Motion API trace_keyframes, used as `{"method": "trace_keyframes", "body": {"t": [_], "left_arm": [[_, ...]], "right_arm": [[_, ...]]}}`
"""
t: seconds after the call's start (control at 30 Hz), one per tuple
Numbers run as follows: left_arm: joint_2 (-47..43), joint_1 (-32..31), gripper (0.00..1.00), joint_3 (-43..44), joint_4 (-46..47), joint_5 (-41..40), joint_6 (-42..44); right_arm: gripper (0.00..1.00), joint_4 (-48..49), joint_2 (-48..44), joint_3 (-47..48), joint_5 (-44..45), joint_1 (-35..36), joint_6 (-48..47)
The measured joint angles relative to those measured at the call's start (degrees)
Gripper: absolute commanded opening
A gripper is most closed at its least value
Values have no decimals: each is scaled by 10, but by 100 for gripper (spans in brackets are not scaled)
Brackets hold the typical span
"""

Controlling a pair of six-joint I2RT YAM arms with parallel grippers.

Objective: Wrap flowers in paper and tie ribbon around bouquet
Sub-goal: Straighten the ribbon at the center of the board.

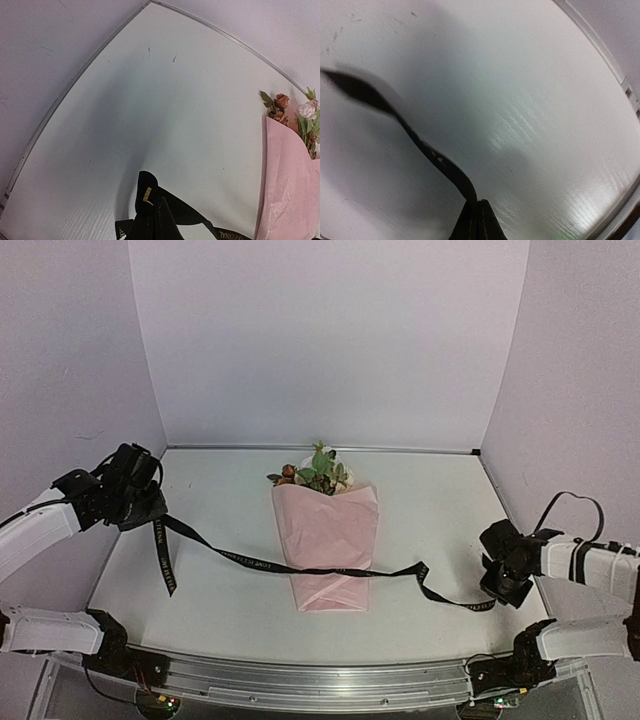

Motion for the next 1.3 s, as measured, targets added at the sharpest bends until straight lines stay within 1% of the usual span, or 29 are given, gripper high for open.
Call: {"method": "trace_keyframes", "body": {"t": [0.1,0.23,0.37,0.47,0.57,0.67,0.8,0.97,1.0,1.03,1.07,1.1,1.13,1.17,1.2,1.27,1.3], "left_arm": [[-17,0,0,7,-24,-52,5],[-44,0,0,32,-49,-123,11],[-67,0,0,77,-67,-182,22],[-77,0,0,99,-75,-217,25],[-80,0,0,98,-90,-236,22],[-80,0,0,74,-99,-240,5],[-80,0,0,6,-103,-222,-32],[-66,0,0,-89,-92,-177,-103],[-61,0,2,-101,-91,-168,-117],[-55,0,5,-110,-89,-160,-130],[-50,0,11,-117,-88,-154,-146],[-46,0,20,-123,-86,-149,-161],[-43,0,26,-128,-84,-144,-177],[-41,0,34,-132,-82,-139,-188],[-40,0,44,-135,-79,-133,-196],[-39,0,61,-140,-73,-124,-217],[-38,0,70,-140,-71,-119,-223]], "right_arm": [[0,-43,-39,60,38,-4,-43],[0,-93,-76,165,102,-8,-123],[0,-127,-97,258,167,-12,-203],[0,-149,-102,297,210,-17,-262],[0,-167,-91,309,233,-24,-298],[0,-177,-72,303,240,-32,-306],[0,-181,-49,262,233,-52,-295],[0,-173,-3,210,208,-73,-261],[0,-170,4,202,203,-77,-255],[0,-168,11,196,197,-82,-248],[0,-166,18,190,190,-87,-241],[2,-165,24,187,183,-93,-234],[8,-162,31,185,177,-98,-226],[16,-161,36,184,172,-102,-221],[29,-159,41,184,167,-105,-213],[57,-156,47,183,157,-108,-203],[65,-154,48,182,151,-109,-198]]}}
